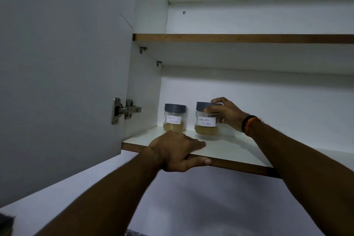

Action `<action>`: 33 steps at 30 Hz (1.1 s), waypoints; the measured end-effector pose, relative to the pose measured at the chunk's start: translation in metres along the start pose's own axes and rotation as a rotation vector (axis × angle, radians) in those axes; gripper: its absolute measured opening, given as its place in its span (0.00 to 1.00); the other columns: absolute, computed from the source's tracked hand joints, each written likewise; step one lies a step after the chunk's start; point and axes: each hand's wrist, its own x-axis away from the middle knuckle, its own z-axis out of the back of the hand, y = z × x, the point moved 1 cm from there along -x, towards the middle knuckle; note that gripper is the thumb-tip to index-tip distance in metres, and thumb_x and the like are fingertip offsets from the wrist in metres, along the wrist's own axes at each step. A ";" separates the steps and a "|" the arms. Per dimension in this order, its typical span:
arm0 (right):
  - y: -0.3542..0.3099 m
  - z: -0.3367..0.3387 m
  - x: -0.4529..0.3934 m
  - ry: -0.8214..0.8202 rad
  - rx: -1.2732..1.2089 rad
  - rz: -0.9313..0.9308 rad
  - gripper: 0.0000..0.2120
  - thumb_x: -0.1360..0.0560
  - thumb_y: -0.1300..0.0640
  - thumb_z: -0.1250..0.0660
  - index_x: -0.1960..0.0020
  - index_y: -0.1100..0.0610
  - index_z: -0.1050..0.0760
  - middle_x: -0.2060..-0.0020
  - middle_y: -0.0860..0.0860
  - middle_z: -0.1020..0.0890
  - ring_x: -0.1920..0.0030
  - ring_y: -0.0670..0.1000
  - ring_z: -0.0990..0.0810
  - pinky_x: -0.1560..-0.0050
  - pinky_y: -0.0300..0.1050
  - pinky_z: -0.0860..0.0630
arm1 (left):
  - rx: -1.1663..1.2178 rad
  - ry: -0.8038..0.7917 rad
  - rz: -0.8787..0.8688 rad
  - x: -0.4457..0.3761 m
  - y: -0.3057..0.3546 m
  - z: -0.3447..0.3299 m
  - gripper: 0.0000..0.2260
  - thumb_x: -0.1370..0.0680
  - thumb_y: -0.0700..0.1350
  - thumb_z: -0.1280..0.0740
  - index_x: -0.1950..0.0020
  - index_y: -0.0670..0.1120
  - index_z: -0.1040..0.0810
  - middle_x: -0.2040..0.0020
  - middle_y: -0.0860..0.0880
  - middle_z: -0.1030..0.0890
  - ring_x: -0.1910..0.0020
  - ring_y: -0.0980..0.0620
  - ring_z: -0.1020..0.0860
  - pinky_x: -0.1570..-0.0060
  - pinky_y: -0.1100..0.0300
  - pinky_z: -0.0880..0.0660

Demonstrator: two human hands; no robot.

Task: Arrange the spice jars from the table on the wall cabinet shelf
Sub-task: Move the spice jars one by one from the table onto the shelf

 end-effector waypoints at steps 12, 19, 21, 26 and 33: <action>0.014 -0.011 -0.024 0.002 0.101 -0.016 0.26 0.33 0.57 0.19 0.39 0.59 0.26 0.42 0.60 0.17 0.41 0.61 0.17 0.37 0.60 0.22 | -0.097 0.082 0.010 0.004 0.002 0.001 0.33 0.21 0.70 0.54 0.31 0.52 0.24 0.50 0.51 0.15 0.53 0.51 0.18 0.54 0.60 0.24; 0.021 -0.014 -0.033 0.034 0.197 0.039 0.14 0.29 0.55 0.22 0.46 0.55 0.22 0.49 0.52 0.18 0.47 0.53 0.21 0.46 0.50 0.22 | -0.154 0.089 0.026 0.003 0.003 0.002 0.35 0.23 0.72 0.60 0.43 0.53 0.21 0.58 0.55 0.17 0.60 0.55 0.21 0.61 0.63 0.29; 0.024 -0.015 -0.035 0.050 0.237 0.048 0.17 0.28 0.54 0.23 0.42 0.54 0.22 0.44 0.53 0.18 0.43 0.55 0.21 0.38 0.54 0.22 | -0.154 0.098 0.027 0.003 0.003 0.001 0.37 0.23 0.72 0.61 0.42 0.52 0.20 0.56 0.55 0.16 0.59 0.55 0.20 0.58 0.61 0.26; 0.028 -0.015 -0.038 0.063 0.244 0.060 0.22 0.28 0.55 0.23 0.36 0.56 0.22 0.42 0.53 0.18 0.39 0.56 0.21 0.36 0.55 0.22 | -0.154 0.098 0.021 0.003 0.003 0.001 0.37 0.23 0.72 0.61 0.43 0.52 0.20 0.58 0.55 0.17 0.61 0.55 0.21 0.59 0.62 0.27; 0.029 -0.012 -0.037 0.039 0.227 0.022 0.19 0.28 0.54 0.23 0.39 0.50 0.23 0.42 0.52 0.19 0.40 0.58 0.21 0.43 0.52 0.19 | -0.184 0.115 0.023 0.004 0.005 0.001 0.32 0.22 0.71 0.57 0.49 0.53 0.21 0.63 0.55 0.20 0.65 0.55 0.24 0.64 0.63 0.38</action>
